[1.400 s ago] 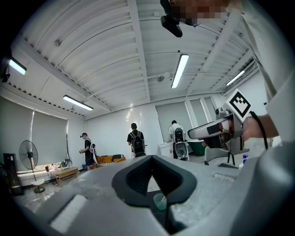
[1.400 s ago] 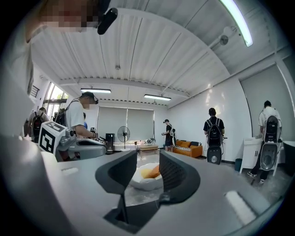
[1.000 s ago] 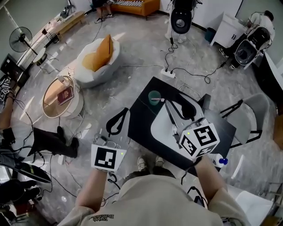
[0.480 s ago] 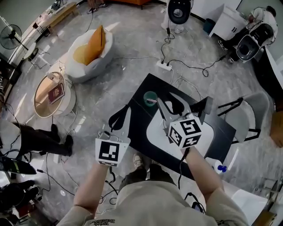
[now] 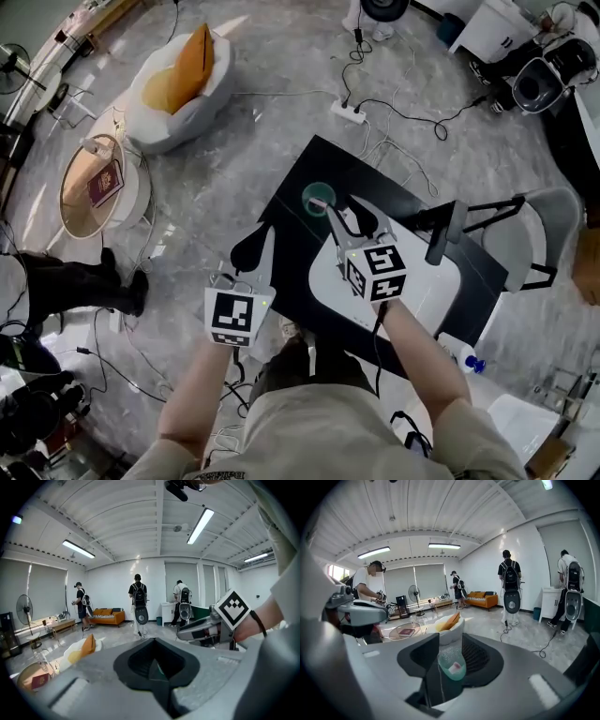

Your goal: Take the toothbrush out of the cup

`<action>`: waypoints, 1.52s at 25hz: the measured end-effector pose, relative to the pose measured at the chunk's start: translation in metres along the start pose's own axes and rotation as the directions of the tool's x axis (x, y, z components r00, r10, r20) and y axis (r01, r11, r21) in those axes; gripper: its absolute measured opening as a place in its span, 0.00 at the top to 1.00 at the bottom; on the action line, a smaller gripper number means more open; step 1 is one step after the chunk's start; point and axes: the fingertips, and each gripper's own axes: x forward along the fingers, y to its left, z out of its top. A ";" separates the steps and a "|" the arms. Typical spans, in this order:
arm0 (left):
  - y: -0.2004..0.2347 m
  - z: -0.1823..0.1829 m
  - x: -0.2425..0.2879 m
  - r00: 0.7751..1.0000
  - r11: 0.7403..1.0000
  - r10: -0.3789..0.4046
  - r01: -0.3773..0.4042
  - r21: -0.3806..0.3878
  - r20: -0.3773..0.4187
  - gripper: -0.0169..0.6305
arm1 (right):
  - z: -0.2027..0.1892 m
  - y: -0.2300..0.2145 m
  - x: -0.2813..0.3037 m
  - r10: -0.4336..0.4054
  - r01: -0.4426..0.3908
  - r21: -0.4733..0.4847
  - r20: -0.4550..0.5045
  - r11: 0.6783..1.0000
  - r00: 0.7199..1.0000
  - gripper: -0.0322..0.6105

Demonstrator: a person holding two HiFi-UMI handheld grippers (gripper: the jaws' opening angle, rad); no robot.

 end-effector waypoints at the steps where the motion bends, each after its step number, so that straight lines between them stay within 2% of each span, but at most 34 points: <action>1: -0.001 -0.007 0.003 1.000 1.000 -0.003 0.003 -0.003 -0.012 0.97 | -0.008 -0.003 0.004 -0.001 0.001 0.011 -0.012 1.000 1.000 0.71; 5: -0.005 -0.030 0.015 0.998 1.000 -0.018 0.018 -0.010 -0.055 0.97 | -0.034 -0.010 0.022 -0.015 0.016 0.017 -0.061 1.000 0.998 0.71; 12: -0.017 -0.049 0.025 0.995 0.998 -0.052 0.049 -0.037 -0.079 0.97 | -0.065 -0.015 0.040 -0.028 0.031 0.031 -0.109 0.999 0.994 0.71; 15: -0.017 -0.053 0.023 0.995 0.998 -0.057 0.054 -0.044 -0.087 0.97 | -0.074 -0.017 0.042 -0.043 0.046 0.019 -0.130 0.999 0.991 0.76; 19: -0.013 -0.057 0.019 0.994 0.998 -0.049 0.044 -0.054 -0.094 0.97 | -0.074 -0.017 0.040 -0.051 0.055 0.032 -0.115 0.998 0.992 0.88; 22: -0.012 -0.056 0.015 0.995 0.997 -0.044 0.039 -0.064 -0.091 0.97 | -0.071 -0.016 0.038 -0.047 0.050 0.028 -0.107 0.998 0.993 0.90; 30: -0.009 -0.026 -0.003 0.999 0.999 -0.017 0.016 -0.031 -0.049 0.97 | -0.019 -0.003 0.011 -0.009 0.008 -0.013 -0.024 1.000 1.000 0.91; 38: 0.008 0.048 -0.042 0.996 0.998 0.059 -0.061 0.017 0.071 0.97 | 0.090 0.029 -0.054 0.072 -0.058 -0.099 0.141 0.993 0.987 0.91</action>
